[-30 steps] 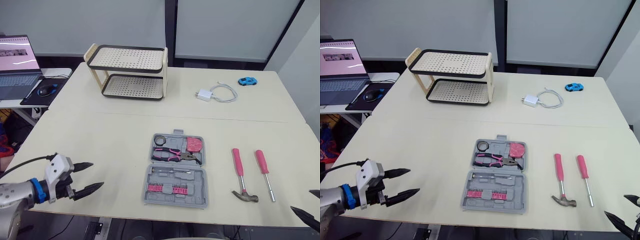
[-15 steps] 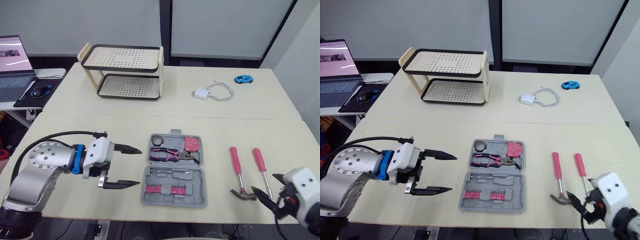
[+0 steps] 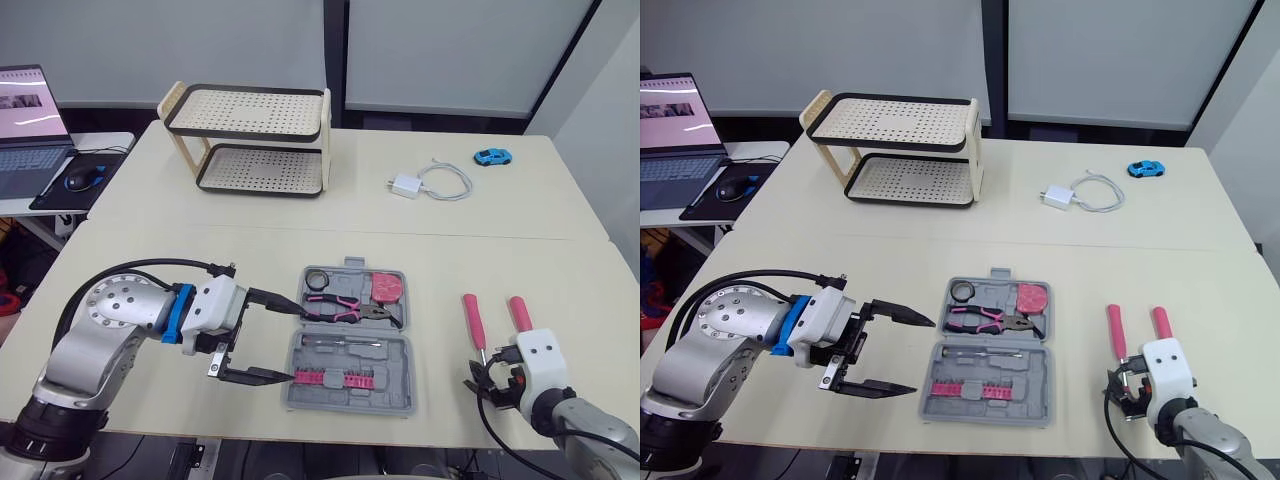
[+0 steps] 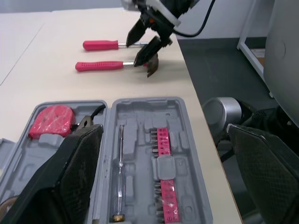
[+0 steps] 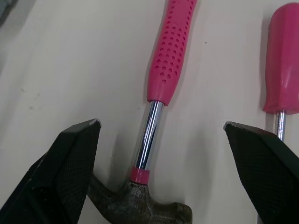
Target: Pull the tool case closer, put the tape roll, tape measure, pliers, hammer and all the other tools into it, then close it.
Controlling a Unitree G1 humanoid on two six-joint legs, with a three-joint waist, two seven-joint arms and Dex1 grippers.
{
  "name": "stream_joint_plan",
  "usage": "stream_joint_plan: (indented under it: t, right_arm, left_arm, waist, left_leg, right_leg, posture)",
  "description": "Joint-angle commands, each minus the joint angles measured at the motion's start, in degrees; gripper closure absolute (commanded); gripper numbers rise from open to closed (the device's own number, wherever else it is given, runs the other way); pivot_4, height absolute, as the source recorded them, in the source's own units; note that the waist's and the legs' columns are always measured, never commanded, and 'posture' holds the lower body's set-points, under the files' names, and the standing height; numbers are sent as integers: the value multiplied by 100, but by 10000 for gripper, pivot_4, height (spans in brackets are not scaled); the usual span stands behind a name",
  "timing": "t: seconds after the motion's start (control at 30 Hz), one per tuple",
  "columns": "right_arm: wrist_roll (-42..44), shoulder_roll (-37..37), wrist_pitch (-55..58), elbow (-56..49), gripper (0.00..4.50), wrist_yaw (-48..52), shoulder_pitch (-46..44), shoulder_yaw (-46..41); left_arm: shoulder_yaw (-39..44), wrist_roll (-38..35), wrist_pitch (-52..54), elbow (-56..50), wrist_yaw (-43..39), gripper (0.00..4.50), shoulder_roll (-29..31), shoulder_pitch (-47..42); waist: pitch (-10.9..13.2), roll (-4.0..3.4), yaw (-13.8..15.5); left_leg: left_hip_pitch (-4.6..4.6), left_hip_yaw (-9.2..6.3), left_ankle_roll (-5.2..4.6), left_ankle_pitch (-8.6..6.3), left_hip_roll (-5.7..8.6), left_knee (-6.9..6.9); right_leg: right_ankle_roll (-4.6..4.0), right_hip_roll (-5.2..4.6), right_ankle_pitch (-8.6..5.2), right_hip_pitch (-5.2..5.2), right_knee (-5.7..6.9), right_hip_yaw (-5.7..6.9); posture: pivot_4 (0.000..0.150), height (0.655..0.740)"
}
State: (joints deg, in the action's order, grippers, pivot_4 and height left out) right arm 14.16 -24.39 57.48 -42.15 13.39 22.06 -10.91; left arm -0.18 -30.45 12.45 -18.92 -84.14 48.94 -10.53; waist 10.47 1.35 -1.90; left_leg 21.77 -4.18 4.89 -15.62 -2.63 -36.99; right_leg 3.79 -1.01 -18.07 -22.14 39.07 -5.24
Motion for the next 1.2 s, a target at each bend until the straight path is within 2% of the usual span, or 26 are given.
stream_joint_plan:
  t: [0.03,0.1,0.13,0.2,0.3,0.37,0.67,0.83,0.93,1.0,1.1,1.2]
  right_arm:
    - [-130,102,-18,162,0,-166,-134,106]
    - [-199,173,-32,335,0,-271,-209,114]
    - [-216,227,-27,417,1781,-312,-248,91]
    - [-242,285,-30,498,5947,-341,-286,66]
    - [-267,307,-79,572,16241,-338,-289,78]
    - [-270,313,-84,603,20709,-336,-280,105]
    - [-263,310,-53,533,34240,-341,-273,163]
    - [-200,182,33,314,43307,-251,-405,106]
    - [-142,25,147,53,43482,-147,-518,59]
    - [-90,-354,275,-261,43482,78,-665,98]
    - [92,-1389,510,-799,43482,749,-1035,313]
    - [224,-2721,438,-1085,43482,1595,-1580,820]
  left_arm:
    - [-6,-134,-239,47,-119,711,-129,-63]
    - [-17,-99,-302,97,-158,711,-161,-60]
    - [-28,-77,-327,116,-162,199,-167,-63]
    - [-41,-58,-346,133,-152,0,-174,-70]
    - [-57,-33,-377,156,-137,0,-180,-75]
    - [-66,-6,-401,175,-128,0,-185,-81]
    - [54,168,-660,491,-123,0,-99,-6]
    - [183,226,-825,657,-83,0,-49,64]
    - [291,236,-884,719,-50,0,-6,119]
    - [400,254,-907,778,-13,0,73,188]
    - [616,286,-921,861,22,0,243,377]
    - [777,363,-1007,934,-18,0,438,650]
  waist:
    - [0,0,0]
    - [0,0,0]
    - [-1,0,0]
    - [-1,-1,0]
    - [-3,-1,-1]
    - [-6,0,-2]
    - [-9,0,0]
    - [-9,0,-1]
    - [-7,-4,-1]
    - [-5,-9,-9]
    - [-3,-10,-52]
    - [-4,-12,-102]
  left_leg:
    - [-1,0,0,0,0,0]
    - [0,-1,-1,0,0,-1]
    - [1,-1,-1,0,0,-1]
    - [1,0,0,0,0,-1]
    - [0,-1,-1,0,0,-1]
    - [0,-1,-1,0,0,-2]
    - [-1,-1,-1,1,0,-4]
    - [-1,-1,-1,1,0,-4]
    - [-2,-2,-1,1,0,-4]
    - [-1,-1,-1,1,0,-5]
    - [-2,2,-1,1,0,-5]
    - [-6,-1,-2,1,-1,-4]
  right_leg:
    - [0,0,1,0,0,-1]
    - [1,0,2,0,1,1]
    - [1,0,2,0,0,0]
    - [1,0,2,0,0,-1]
    - [1,0,2,0,1,-1]
    - [3,0,3,2,1,-1]
    - [3,0,4,4,2,0]
    - [4,0,4,4,2,0]
    - [4,0,4,3,3,0]
    - [4,0,4,1,4,-1]
    - [6,0,6,0,5,-5]
    - [5,2,6,1,6,-2]
  posture:
    - [1500,7350]
    - [1500,7350]
    - [1500,7350]
    - [1500,7350]
    - [1500,7350]
    - [1500,7350]
    - [1500,7350]
    - [1500,7350]
    - [1500,7350]
    - [1500,7350]
    - [1500,7350]
    - [1500,7350]
